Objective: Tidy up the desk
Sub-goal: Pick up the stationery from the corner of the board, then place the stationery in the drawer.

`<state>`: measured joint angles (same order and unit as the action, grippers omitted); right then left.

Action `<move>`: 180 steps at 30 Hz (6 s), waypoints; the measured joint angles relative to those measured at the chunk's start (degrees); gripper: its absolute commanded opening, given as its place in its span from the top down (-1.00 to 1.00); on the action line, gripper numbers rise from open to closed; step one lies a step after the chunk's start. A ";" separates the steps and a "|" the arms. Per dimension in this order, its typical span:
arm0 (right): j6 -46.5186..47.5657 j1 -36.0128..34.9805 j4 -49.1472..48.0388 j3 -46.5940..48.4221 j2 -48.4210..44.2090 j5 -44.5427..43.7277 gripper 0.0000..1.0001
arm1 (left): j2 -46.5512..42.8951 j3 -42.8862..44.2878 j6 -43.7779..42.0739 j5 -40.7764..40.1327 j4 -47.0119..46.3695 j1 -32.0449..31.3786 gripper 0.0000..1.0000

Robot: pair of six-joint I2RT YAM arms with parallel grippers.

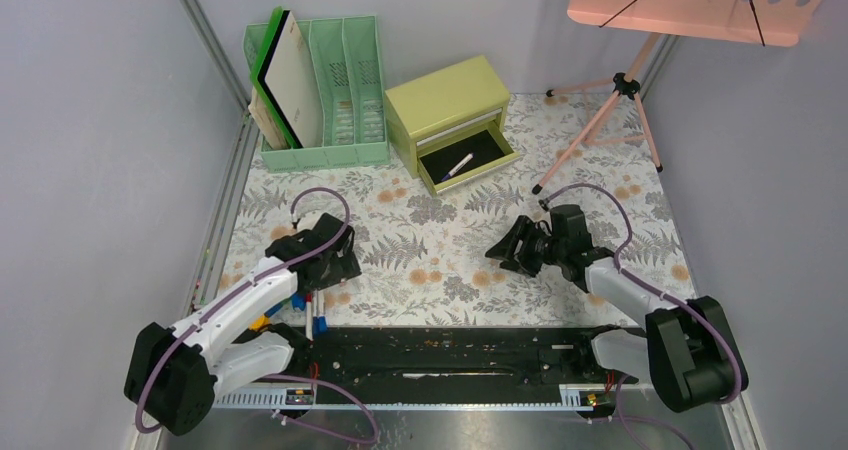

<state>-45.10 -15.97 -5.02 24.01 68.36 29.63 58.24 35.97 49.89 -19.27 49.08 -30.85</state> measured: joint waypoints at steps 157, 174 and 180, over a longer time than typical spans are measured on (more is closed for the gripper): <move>-9.29 -26.56 -2.34 3.17 -5.84 -1.53 1.00 | -16.63 -3.76 0.83 -5.60 -8.61 -5.53 -0.79; -2.82 -10.99 3.10 22.60 11.58 2.84 1.00 | -28.72 -3.15 -4.22 -1.64 -10.40 -5.53 -0.81; -2.51 -6.16 3.56 32.89 19.87 5.09 1.00 | -39.28 -6.40 -8.28 5.49 -17.66 -5.53 -0.81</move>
<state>-47.62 -22.13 -1.45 56.90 88.23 34.72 18.96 29.56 41.60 -13.78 31.42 -36.38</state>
